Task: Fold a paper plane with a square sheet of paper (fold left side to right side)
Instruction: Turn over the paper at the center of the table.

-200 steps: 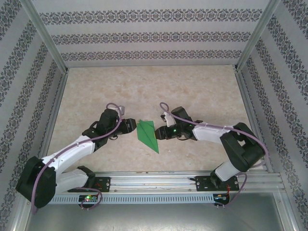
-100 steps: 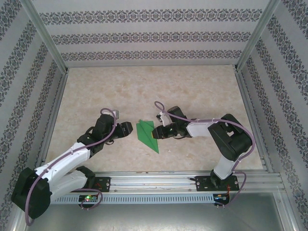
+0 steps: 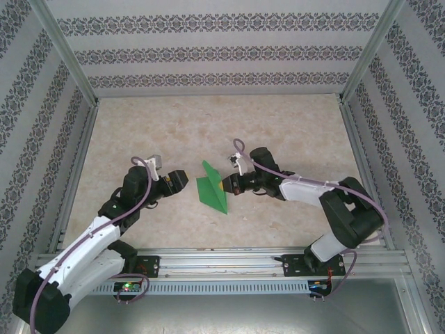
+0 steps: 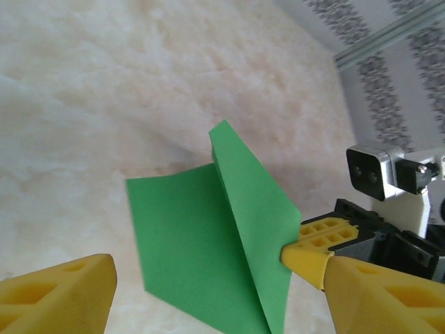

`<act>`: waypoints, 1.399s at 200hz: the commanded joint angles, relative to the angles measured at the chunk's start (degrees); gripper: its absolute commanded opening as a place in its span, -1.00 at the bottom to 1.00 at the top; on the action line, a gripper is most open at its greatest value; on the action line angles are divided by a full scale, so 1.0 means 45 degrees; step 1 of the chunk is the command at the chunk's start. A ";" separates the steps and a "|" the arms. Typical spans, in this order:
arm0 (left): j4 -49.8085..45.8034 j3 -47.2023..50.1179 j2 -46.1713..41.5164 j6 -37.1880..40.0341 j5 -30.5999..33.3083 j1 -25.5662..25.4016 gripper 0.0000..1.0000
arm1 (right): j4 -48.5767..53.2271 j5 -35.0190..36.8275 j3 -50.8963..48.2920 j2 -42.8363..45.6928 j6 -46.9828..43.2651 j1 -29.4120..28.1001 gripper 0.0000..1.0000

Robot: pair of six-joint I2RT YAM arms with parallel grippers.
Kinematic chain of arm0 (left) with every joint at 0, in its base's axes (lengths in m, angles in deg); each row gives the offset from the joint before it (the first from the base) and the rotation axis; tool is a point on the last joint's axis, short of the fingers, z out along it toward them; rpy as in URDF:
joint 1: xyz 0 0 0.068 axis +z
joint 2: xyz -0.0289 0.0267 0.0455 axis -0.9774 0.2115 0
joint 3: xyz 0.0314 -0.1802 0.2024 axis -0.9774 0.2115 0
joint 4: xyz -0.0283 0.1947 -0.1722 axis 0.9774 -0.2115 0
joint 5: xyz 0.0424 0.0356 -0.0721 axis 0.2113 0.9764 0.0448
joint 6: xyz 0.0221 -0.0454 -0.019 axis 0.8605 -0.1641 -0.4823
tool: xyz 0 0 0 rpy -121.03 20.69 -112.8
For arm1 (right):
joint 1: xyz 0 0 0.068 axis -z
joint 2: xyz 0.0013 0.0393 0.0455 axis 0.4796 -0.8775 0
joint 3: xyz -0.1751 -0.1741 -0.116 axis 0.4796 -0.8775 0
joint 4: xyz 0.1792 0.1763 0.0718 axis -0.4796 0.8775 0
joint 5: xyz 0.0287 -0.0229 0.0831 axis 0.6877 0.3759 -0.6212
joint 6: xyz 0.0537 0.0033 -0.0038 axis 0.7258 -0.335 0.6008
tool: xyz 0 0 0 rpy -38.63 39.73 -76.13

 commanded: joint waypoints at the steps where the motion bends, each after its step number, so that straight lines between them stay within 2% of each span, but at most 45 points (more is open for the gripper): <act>1: 0.1774 0.0197 -0.0469 -0.0741 -0.1749 0.0189 0.57 | -0.1388 -0.0885 -0.0473 0.1068 0.0237 0.0206 -1.00; 32: 0.4345 0.0286 -0.0231 -0.1557 -0.3724 0.0188 0.51 | -0.1705 -0.1410 -0.0698 0.2786 0.0375 0.0469 -1.00; 54: 0.5291 -0.0062 0.0367 -0.1788 -0.4709 0.0189 0.47 | -0.1839 -0.1832 -0.0666 0.3727 0.0584 0.0652 -1.00; 107: 0.7663 -0.0527 0.2025 -0.2325 -0.5890 -0.0076 0.40 | -0.2805 -0.2397 -0.0869 0.4627 0.1721 0.0524 -1.00; 225: 0.6745 -0.1420 0.2899 -0.1241 -0.5750 -0.0397 0.30 | -0.2946 -0.2295 -0.0600 0.4098 0.2157 -0.0341 -1.00; 280: 0.6791 -0.1397 0.2876 -0.1155 -0.5677 -0.0439 -0.03 | -0.3003 -0.2188 -0.0697 0.4025 0.2312 -0.0407 -1.00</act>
